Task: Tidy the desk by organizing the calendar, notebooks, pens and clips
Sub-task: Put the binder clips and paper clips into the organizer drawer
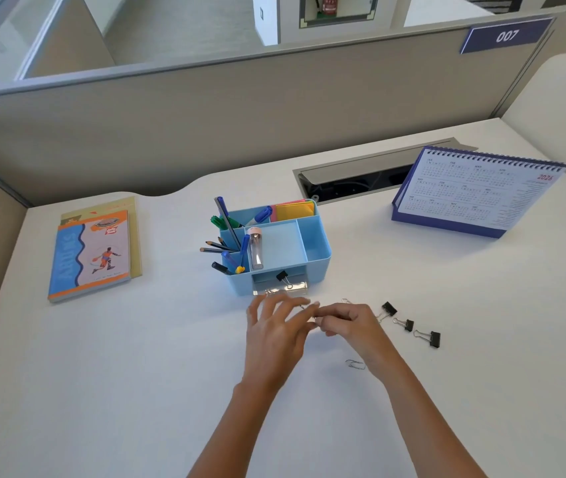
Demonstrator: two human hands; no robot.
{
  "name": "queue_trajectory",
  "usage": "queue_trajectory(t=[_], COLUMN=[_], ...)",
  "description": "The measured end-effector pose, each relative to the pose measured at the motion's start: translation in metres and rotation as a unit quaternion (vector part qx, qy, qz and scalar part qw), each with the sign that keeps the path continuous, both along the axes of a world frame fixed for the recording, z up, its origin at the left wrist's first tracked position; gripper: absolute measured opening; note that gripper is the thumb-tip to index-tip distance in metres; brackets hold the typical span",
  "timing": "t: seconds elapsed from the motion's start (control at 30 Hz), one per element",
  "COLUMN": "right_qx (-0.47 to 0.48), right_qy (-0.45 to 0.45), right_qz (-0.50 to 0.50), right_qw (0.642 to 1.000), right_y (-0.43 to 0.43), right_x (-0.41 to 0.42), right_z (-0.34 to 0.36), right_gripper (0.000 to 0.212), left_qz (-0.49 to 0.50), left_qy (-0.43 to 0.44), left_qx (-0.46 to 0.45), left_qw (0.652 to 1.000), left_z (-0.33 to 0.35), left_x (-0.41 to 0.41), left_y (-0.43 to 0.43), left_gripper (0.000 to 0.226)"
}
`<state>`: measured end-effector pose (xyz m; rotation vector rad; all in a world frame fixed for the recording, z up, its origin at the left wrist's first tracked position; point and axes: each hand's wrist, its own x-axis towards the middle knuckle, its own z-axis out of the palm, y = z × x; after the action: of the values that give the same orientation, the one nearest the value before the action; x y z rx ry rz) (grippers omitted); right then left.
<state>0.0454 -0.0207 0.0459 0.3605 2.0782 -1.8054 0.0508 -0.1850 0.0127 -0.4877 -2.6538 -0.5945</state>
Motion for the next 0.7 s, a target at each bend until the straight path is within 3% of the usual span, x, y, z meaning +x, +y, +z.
queue_trajectory(t=[0.13,0.2,0.27,0.33,0.43,0.7], right_qx=[-0.043,0.121,0.343,0.431,0.47,0.488], right_qy=[-0.009,0.019,0.065,0.058,0.038,0.042], right_qz=[-0.003,-0.028,-0.009,0.011,0.025,0.008], right_qw=[0.999,0.992,0.937,0.9,0.881,0.872], right_y=[-0.003,0.007,0.018,0.027,0.03,0.028], right_x=[0.005,0.004,0.005,0.01,0.018,0.02], right_z=[-0.001,-0.014,-0.028,-0.034,-0.039,-0.043], right_gripper=[0.011,0.019,0.024,0.029,0.028,0.026], left_qz=[0.018,0.046,0.102,0.157,0.185,0.201], left_qy=[0.023,0.047,0.069,0.065,0.035,-0.02], left_qx=[0.042,0.053,0.048,0.029,-0.007,-0.054], left_qw=[0.999,0.996,0.991,0.985,0.982,0.978], left_z=[-0.004,0.001,0.009,0.015,0.019,0.022], left_x=[0.005,0.004,0.0,-0.008,-0.02,-0.031], left_y=[-0.004,-0.008,-0.015,-0.022,-0.028,-0.022], left_gripper=[0.01,0.009,0.013,0.02,0.025,0.039])
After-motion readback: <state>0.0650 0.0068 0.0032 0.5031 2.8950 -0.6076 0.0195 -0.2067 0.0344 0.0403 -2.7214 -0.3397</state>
